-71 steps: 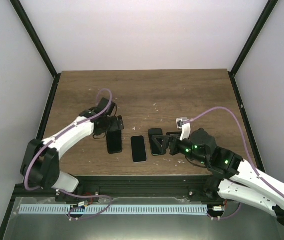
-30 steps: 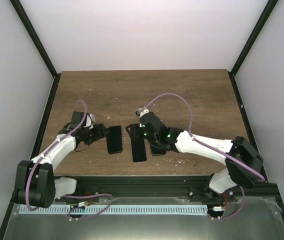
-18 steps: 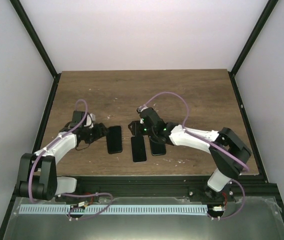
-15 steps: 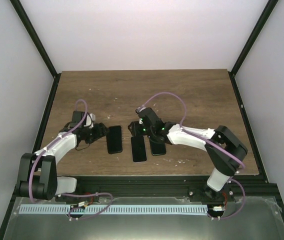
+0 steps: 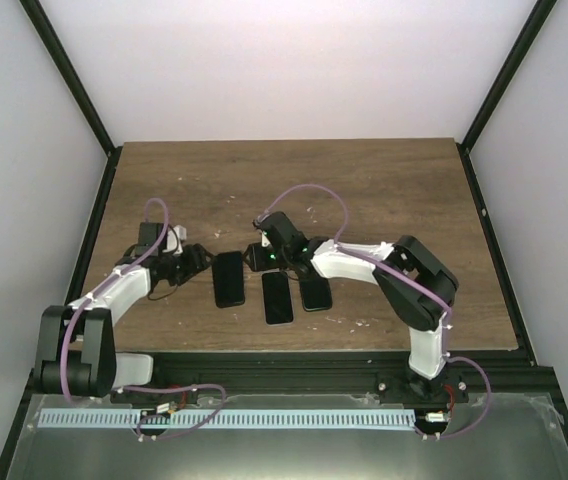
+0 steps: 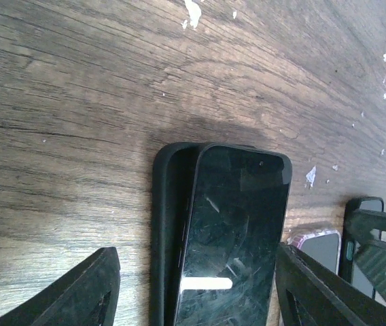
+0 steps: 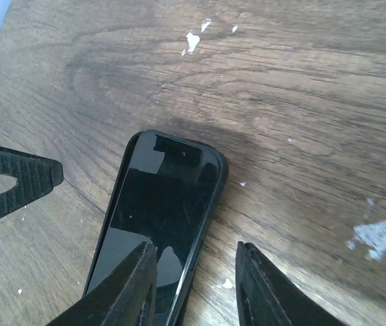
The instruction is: Put the phone into the phone case
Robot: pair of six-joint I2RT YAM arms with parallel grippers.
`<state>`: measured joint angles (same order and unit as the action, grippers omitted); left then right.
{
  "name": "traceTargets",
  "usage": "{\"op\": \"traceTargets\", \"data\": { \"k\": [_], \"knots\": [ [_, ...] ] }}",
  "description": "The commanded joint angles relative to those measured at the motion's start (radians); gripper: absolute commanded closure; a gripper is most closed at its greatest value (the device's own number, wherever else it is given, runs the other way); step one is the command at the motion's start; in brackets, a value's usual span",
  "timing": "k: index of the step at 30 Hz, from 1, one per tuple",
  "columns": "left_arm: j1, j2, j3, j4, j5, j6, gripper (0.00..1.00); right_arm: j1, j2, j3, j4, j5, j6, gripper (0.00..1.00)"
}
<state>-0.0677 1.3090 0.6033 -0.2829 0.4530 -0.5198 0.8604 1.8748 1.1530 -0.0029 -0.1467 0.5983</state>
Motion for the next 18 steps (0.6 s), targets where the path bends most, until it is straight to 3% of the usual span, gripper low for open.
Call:
{"op": "traceTargets", "data": {
  "k": [1, 9, 18],
  "knots": [
    [0.004, 0.019, -0.030, 0.069, 0.039, -0.012, 0.37, -0.003, 0.059, 0.067, 0.012, -0.054, -0.008, 0.69],
    [0.003, 0.102, -0.074, 0.158, 0.094, -0.030, 0.42, -0.003, 0.148, 0.120, 0.012, -0.085, 0.001, 0.71],
    [0.002, 0.128, -0.084, 0.217, 0.132, -0.034, 0.50, -0.003, 0.182, 0.121, 0.035, -0.155, -0.014, 0.83]
  ]
}}
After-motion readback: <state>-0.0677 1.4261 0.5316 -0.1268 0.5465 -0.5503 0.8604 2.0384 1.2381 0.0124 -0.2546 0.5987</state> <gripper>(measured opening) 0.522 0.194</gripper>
